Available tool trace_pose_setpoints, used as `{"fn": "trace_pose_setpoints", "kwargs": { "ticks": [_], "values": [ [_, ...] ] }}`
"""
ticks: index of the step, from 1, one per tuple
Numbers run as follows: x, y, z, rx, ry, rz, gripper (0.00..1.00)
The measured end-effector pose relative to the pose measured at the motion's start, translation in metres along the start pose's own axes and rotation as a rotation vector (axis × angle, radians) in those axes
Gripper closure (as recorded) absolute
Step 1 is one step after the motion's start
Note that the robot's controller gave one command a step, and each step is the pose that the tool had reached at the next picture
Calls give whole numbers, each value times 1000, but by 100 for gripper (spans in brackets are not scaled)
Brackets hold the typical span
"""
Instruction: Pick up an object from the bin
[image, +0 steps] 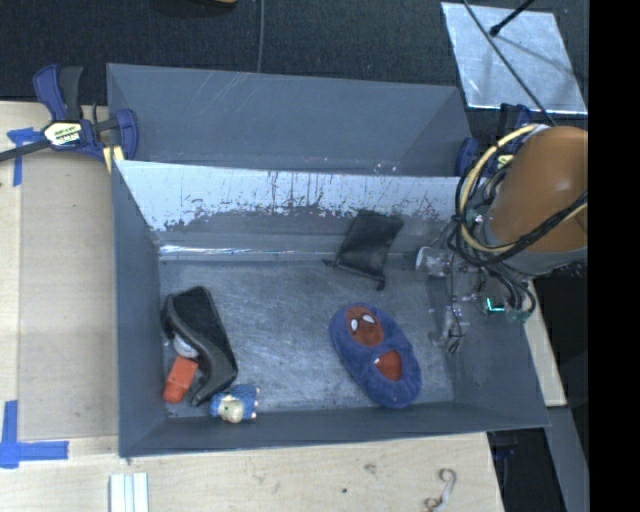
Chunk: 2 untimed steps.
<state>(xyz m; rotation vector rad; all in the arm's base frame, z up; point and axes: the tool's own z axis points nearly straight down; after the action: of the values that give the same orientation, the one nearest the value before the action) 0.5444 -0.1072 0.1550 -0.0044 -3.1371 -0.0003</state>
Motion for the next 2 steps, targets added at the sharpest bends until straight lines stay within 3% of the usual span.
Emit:
{"fn": "trace_pose_setpoints", "kwargs": {
  "ticks": [1, 2],
  "values": [
    [29, 46, 73, 3, -13, -323, 0],
    [42, 81, 82, 4, -23, -30, 0]
  ]
}}
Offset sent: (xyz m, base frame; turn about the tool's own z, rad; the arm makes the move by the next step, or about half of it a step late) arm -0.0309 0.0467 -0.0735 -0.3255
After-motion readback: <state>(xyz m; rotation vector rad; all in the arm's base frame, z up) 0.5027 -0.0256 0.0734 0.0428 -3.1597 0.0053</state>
